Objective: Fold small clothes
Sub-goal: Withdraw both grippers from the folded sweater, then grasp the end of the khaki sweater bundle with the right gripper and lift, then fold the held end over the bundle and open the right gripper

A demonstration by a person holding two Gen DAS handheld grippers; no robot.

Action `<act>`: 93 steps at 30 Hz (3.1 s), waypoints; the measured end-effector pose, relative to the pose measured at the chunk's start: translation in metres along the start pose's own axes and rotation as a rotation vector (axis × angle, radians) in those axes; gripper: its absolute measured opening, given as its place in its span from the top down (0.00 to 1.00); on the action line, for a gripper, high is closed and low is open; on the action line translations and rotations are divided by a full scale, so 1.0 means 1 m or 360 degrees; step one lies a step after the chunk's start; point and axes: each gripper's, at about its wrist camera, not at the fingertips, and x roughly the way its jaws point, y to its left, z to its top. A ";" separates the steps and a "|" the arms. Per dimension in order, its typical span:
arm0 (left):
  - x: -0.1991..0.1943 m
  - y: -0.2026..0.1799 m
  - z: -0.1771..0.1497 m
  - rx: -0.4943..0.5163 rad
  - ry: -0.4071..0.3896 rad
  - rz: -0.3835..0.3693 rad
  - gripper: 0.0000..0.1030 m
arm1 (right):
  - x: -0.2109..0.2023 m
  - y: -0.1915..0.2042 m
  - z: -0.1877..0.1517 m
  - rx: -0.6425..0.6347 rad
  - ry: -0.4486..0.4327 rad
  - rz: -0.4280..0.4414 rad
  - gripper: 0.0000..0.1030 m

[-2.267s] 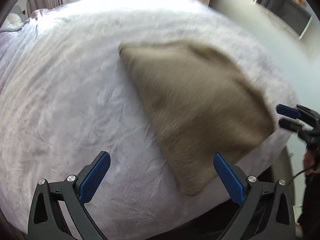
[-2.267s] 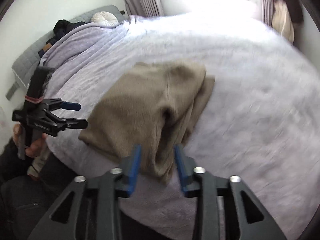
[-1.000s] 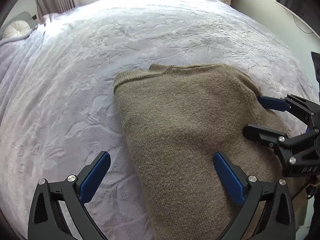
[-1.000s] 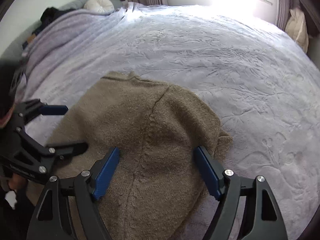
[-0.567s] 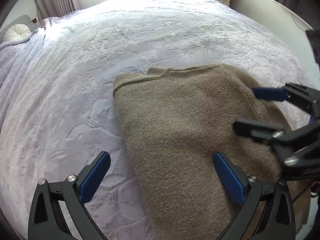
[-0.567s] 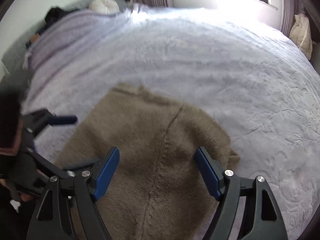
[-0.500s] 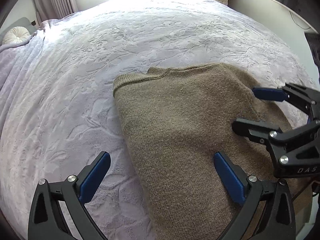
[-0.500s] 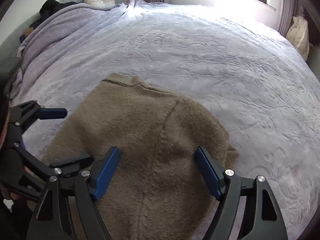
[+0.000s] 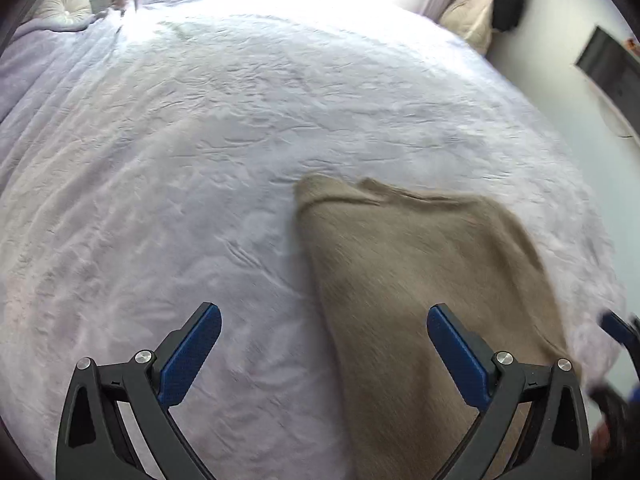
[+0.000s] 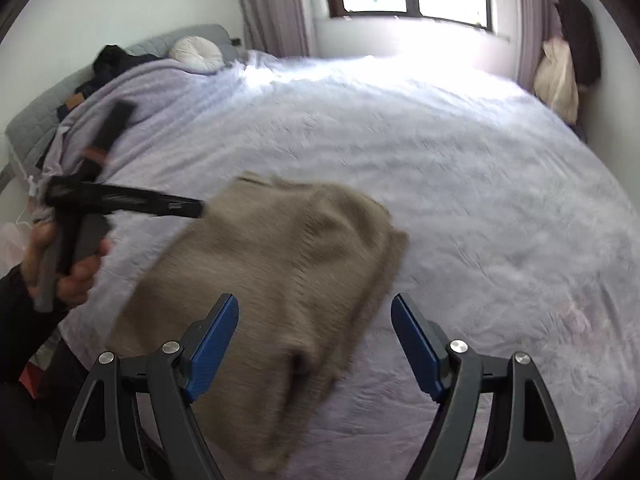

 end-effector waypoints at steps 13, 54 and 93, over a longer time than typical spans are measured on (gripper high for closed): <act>0.044 0.027 0.027 -0.0087 0.0110 0.0136 0.00 | 0.042 0.081 -0.067 -0.0323 0.0171 0.0048 0.21; 0.037 -0.034 -0.050 0.0055 0.0214 -0.0665 0.30 | 0.124 -0.045 -0.009 0.0579 0.0269 0.0439 0.52; -0.006 0.188 -0.022 -0.0357 0.0102 -0.0618 0.20 | 0.185 0.057 0.081 0.0553 0.0390 0.0456 0.38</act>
